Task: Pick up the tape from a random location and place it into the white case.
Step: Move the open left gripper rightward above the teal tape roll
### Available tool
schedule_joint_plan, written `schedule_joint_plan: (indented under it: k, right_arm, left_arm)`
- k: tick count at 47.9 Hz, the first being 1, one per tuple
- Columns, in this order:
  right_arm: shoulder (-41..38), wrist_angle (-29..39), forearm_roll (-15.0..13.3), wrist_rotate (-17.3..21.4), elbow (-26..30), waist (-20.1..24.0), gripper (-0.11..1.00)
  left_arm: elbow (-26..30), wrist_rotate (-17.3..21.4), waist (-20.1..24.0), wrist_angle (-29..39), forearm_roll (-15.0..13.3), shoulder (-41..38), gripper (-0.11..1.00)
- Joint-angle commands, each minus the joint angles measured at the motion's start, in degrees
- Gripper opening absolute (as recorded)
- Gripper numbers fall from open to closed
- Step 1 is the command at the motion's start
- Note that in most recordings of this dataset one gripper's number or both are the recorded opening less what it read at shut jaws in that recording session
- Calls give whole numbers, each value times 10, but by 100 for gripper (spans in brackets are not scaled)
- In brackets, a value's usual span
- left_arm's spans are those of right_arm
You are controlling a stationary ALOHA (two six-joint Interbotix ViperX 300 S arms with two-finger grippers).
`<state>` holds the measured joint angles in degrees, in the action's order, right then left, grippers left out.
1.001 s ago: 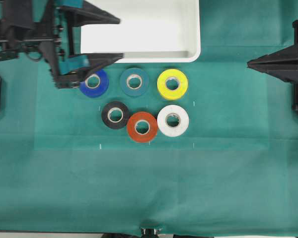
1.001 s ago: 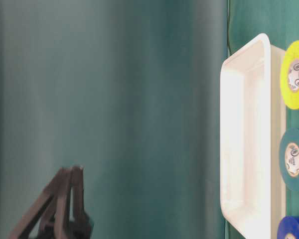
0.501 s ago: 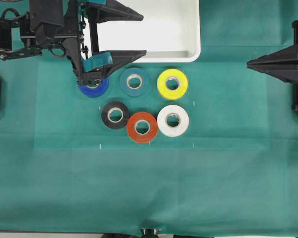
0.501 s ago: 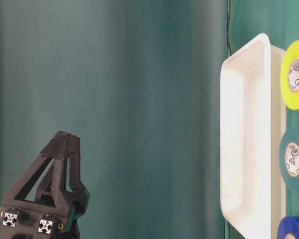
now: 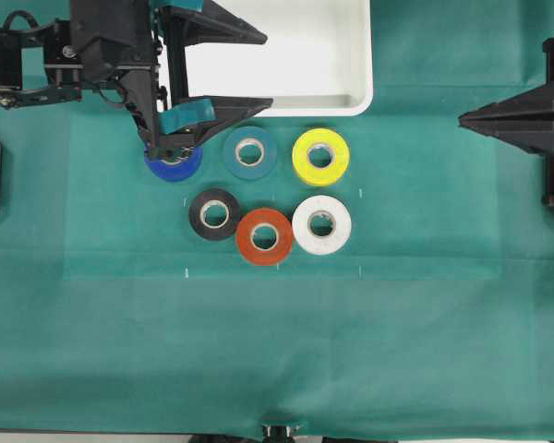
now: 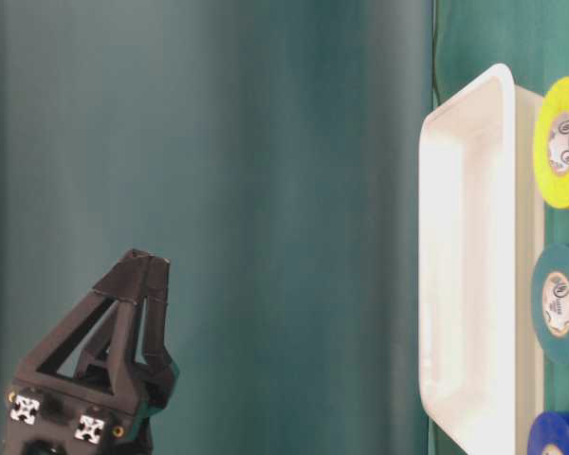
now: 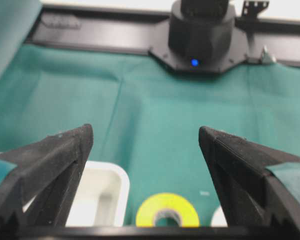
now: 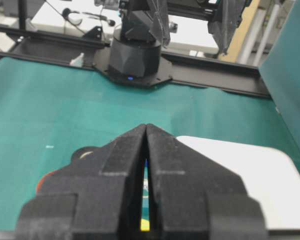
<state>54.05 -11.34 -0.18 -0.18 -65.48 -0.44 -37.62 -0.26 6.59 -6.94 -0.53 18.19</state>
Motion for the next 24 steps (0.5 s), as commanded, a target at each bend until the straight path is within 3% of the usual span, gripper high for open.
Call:
schedule_joint_plan:
  k: [1, 11, 24]
  right_arm:
    - [-5, -3, -1, 0, 16, -1, 0]
    - [-4, 1, -1, 0, 17, -1, 0]
    - [-4, 1, -1, 2, 17, -1, 0]
  left_arm:
    - [33, -4, 2, 51, -1, 4, 97]
    - [90, -19, 1, 185, -2, -9, 96]
    - [187, -40, 2, 409, -1, -54, 96]
